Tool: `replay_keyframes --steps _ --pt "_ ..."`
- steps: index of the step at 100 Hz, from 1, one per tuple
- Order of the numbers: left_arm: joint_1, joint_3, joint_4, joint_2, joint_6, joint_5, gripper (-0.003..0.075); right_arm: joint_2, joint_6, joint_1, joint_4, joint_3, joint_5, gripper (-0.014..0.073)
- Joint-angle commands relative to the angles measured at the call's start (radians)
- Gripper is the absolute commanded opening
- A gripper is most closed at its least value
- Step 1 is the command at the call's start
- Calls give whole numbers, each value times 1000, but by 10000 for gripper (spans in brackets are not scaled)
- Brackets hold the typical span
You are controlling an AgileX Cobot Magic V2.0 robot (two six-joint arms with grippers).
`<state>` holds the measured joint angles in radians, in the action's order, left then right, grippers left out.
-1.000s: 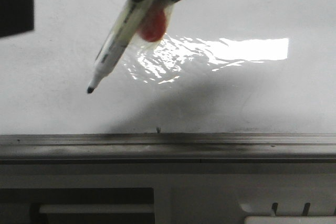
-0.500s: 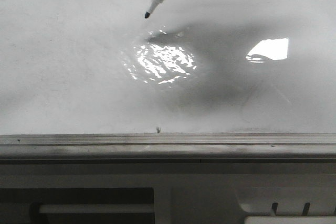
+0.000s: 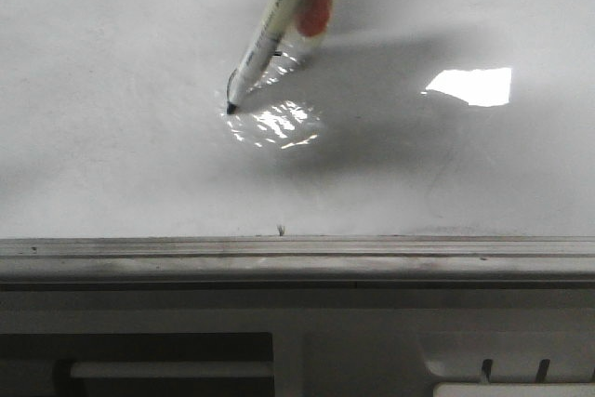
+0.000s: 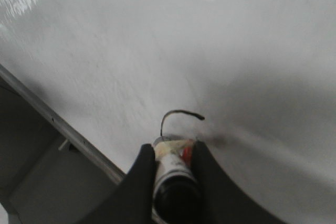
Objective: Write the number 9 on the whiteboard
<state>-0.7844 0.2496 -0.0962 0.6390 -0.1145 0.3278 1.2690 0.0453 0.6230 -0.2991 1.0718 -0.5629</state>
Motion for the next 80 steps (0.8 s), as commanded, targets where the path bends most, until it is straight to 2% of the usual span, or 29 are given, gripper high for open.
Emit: replay_keyframes --steps 1,31,39,52,65,80 --pt "2 27 12 -2 -7 88 386 -42 5 -16 50 33 9 -68" --pt "2 27 12 -2 -7 88 386 -58 5 -67 53 108 43 -67" --pt "2 27 12 -2 -7 88 386 -58 5 -67 53 108 -3 -67" --pt "2 27 12 -2 -7 88 386 -58 5 -59 38 42 -68 -67" --pt "2 27 12 -2 -7 88 386 -58 5 -43 1 -57 -39 -67" --pt "2 27 12 0 -7 88 386 -67 5 -41 -12 -55 -26 -68"
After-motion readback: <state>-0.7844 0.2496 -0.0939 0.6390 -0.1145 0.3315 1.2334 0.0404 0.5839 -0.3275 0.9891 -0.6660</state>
